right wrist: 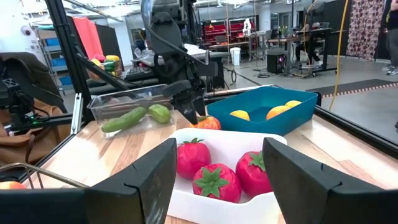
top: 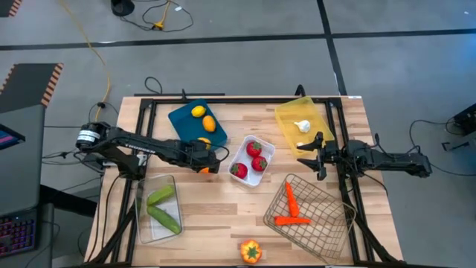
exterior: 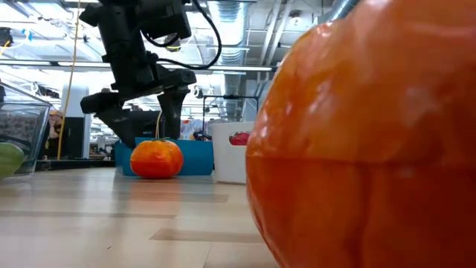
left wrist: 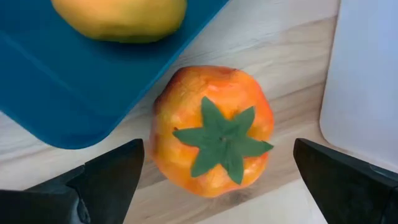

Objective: Sort produce into baskets
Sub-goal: Put the top orange tomato into the white bin

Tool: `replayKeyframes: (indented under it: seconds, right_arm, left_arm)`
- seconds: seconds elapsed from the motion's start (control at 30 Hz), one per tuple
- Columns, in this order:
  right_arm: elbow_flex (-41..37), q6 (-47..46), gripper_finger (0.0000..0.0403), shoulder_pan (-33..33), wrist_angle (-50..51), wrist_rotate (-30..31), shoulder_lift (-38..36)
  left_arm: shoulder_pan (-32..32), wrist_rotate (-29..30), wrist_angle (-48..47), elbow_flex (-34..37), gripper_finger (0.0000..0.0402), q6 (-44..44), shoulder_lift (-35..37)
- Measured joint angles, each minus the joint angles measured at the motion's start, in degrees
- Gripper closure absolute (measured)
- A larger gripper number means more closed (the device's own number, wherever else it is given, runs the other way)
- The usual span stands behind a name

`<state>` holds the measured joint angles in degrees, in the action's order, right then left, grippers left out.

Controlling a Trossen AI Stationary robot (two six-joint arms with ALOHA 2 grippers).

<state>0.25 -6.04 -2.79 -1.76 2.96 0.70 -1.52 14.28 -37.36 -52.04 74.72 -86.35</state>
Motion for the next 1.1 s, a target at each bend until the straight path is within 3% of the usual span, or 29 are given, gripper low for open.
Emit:
replayKeyframes:
  seconds: [0.4,0.63,0.93,1.1]
  right_arm:
    - [0.00,0.00,0.0138,0.01,0.00,0.00,0.00]
    - [0.00,0.00,0.0138,0.02,0.00,0.00,0.00]
    - [0.00,0.00,0.0138,0.02,0.00,0.00,0.00]
    - [0.01,0.00,0.0138,0.00,0.00,0.00,0.00]
  left_arm:
    - [-0.02,2.96,15.62,9.90,0.0003,0.62,-0.02]
    - [-0.02,2.93,18.20,12.12,0.0005,0.56,-0.04]
    - [-1.21,3.02,20.53,12.10,0.0084,0.56,-0.04]
    - [-3.12,3.00,20.76,12.09,0.0088,2.36,-0.04]
